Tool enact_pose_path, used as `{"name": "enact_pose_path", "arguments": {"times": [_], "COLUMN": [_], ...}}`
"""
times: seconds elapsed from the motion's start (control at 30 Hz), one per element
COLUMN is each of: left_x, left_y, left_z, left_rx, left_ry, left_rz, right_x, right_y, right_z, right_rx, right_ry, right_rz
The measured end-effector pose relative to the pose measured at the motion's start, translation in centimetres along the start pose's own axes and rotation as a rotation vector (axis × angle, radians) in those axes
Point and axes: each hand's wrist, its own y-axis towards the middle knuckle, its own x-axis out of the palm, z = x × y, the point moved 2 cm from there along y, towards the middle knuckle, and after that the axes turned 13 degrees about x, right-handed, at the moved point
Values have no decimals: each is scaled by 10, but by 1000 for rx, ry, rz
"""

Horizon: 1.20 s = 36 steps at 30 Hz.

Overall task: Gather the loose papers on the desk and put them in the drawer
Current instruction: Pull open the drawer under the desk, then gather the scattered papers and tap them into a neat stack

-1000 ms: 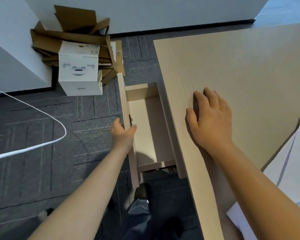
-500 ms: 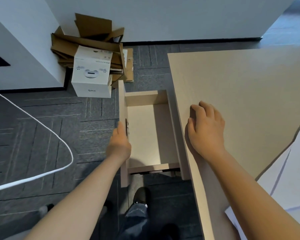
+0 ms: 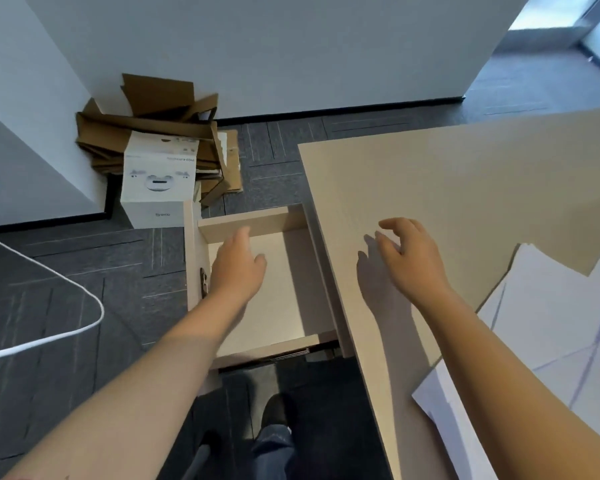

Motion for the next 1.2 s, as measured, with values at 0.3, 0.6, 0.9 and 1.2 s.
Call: {"name": "enact_pose_path", "arguments": {"times": [0.3,0.6,0.9,1.2], "left_x": [22,123,199,209], "left_y": [-58,-191,-230,-224], "left_z": [169,231,230,230], "left_rx": [386,562,790,969], "left_ry": [-175,-19,439,415], "left_rz": [-129,-486,-566,-502], "right_x": [-114,-164,-114,-106], "right_y": [-94,-237,-301,-275], "right_z": [83,245,353,371], "right_rx": [154,445,898,984], "right_ry": [153,139,-96,-111], "right_rz": [209,327,90,51]}}
